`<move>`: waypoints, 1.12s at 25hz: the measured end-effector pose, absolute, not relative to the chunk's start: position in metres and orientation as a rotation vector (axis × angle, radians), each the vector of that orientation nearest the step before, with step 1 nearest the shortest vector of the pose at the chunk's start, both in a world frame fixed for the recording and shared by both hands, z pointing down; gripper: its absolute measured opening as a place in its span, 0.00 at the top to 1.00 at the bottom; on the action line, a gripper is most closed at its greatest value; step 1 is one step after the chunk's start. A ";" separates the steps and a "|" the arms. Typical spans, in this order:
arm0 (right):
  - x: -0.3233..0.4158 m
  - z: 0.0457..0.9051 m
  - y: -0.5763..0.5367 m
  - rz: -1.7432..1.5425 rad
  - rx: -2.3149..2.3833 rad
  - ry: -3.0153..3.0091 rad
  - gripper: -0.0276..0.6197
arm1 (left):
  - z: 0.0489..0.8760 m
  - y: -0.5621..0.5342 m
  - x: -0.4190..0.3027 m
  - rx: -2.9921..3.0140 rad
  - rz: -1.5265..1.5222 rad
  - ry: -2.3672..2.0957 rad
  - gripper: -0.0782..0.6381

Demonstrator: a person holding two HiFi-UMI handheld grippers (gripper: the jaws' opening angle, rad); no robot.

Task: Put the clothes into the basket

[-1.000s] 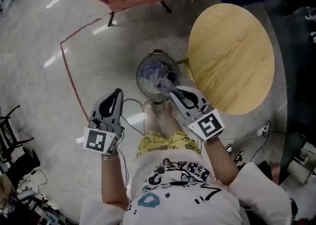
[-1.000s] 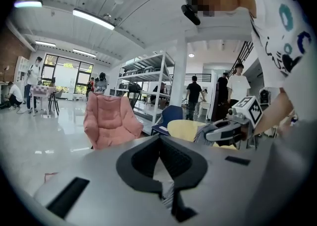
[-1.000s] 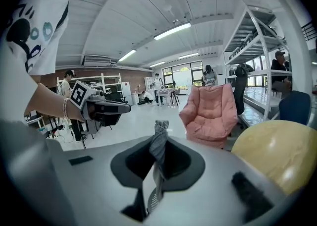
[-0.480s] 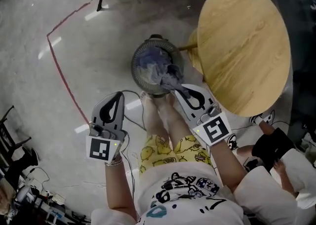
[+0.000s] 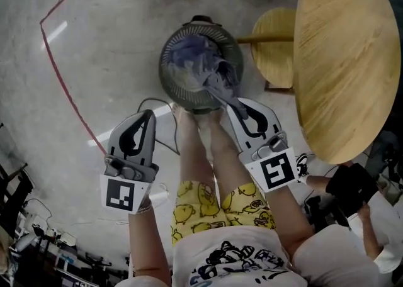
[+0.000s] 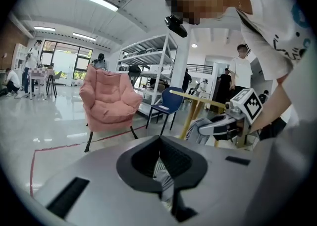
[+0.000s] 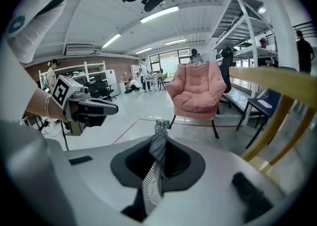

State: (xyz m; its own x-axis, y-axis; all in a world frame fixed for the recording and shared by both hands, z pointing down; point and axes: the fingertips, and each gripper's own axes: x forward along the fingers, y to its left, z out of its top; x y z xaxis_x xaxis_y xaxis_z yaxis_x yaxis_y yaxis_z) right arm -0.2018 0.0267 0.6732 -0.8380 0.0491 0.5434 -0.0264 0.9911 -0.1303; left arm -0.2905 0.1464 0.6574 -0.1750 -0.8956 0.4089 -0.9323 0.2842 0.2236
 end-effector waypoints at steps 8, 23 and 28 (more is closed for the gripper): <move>-0.199 0.776 0.010 0.205 0.008 -2.543 0.89 | 0.760 0.140 -0.279 1.576 0.131 -2.076 0.88; -0.184 0.853 0.009 0.216 0.056 -2.533 0.68 | 0.835 0.145 -0.263 1.501 0.049 -2.070 0.88; -0.181 0.843 0.011 0.235 0.069 -2.543 0.67 | 0.822 0.141 -0.259 1.531 0.059 -2.070 0.87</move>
